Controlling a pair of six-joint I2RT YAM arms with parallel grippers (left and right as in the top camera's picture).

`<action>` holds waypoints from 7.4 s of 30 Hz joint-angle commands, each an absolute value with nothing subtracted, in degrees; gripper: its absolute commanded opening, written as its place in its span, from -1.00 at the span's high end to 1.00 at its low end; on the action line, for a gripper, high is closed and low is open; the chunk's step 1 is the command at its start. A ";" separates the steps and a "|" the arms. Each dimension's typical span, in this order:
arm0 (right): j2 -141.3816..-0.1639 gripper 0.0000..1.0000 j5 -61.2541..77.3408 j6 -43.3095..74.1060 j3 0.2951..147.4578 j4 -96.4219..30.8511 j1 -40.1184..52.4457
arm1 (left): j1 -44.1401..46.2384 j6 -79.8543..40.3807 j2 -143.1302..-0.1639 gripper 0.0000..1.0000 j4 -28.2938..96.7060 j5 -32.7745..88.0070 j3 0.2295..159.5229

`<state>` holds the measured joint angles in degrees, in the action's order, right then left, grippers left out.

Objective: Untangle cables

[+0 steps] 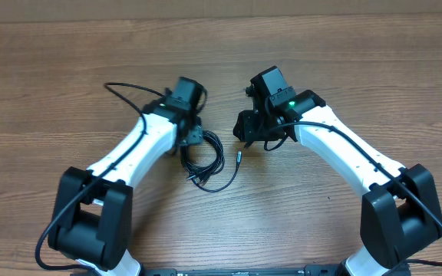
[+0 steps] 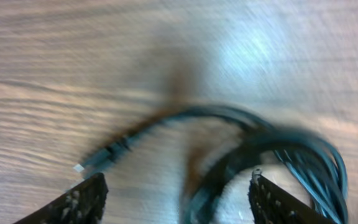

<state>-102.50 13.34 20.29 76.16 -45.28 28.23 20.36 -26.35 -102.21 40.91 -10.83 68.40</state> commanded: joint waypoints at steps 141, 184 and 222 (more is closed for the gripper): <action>-95.26 -0.14 10.59 22.55 61.52 -34.59 32.36 | 16.78 -7.92 -106.63 0.92 42.78 20.36 69.52; -107.42 0.42 -5.96 21.19 61.32 -23.55 45.06 | 16.80 -8.38 -106.63 0.91 42.59 19.07 69.52; -96.44 0.92 -15.35 44.10 69.38 -47.68 30.79 | 16.78 -8.36 -106.63 0.92 43.24 18.85 69.52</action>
<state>-97.56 -12.29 42.02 68.27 -46.24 32.42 17.15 -8.56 -106.04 43.07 19.14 68.66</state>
